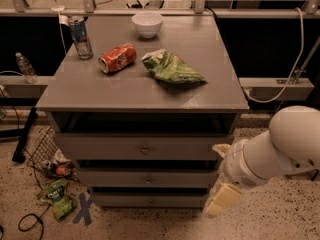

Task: Open middle drawer

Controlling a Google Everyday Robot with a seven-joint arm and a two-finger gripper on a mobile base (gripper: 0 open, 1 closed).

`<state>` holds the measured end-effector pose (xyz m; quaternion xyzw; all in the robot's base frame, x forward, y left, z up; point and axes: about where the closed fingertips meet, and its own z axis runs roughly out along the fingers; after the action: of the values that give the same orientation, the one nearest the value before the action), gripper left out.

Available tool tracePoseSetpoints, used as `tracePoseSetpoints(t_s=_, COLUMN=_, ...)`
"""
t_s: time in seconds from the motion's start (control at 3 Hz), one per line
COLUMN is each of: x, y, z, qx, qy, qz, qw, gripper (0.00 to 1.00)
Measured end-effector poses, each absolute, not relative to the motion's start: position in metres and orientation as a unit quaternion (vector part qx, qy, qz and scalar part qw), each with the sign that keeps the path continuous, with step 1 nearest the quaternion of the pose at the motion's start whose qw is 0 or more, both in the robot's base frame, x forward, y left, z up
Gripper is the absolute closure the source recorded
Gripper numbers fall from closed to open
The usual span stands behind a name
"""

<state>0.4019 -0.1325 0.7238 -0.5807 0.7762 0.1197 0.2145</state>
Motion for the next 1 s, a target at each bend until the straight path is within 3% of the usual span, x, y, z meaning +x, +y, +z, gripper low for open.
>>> tracePoseSetpoints(t_s=0.67, x=0.414, y=-0.121, z=0.59, qx=-0.573, qy=0.794, qz=0.121, qw=0.162, gripper=0.0)
tracePoseSetpoints(t_s=1.0, x=0.438, y=-0.107, z=0.538, qx=-0.582, qy=0.793, qz=0.088, qw=0.161, gripper=0.0)
